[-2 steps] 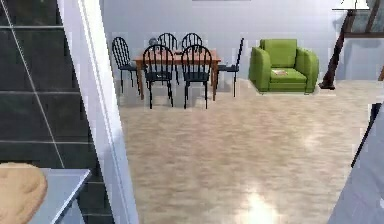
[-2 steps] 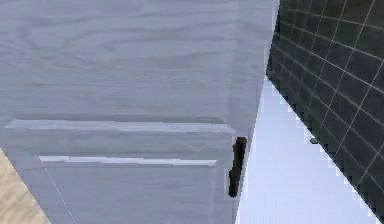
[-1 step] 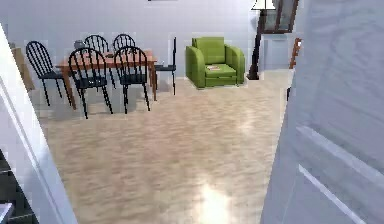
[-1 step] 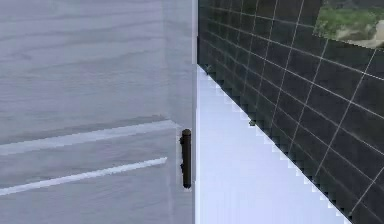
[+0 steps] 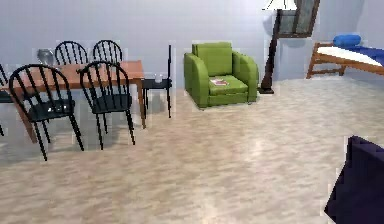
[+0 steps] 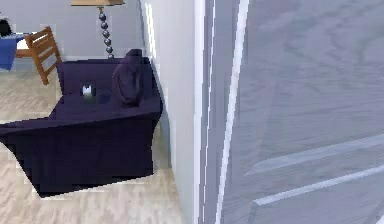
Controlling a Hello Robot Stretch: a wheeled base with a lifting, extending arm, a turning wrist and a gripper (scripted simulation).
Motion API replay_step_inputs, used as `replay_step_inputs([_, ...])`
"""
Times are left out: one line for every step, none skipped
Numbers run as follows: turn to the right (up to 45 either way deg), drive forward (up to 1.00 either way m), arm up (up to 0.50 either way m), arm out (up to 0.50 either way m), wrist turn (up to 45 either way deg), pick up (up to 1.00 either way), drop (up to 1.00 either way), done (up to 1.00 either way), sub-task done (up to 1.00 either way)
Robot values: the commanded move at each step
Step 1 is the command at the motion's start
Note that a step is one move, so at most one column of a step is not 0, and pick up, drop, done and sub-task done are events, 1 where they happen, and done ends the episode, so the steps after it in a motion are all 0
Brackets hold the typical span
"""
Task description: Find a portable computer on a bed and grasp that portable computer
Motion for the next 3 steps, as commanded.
replay_step_inputs([15.0,0.00,0.00,0.00,0.0,0.00,0.00,0.00,0.00])
replay_step_inputs([0.0,1.00,0.00,0.00,0.0,0.00,0.00,0.00,0.00])
replay_step_inputs([0.0,0.35,0.00,0.00,0.0,0.00,0.00,0.00,0.00])
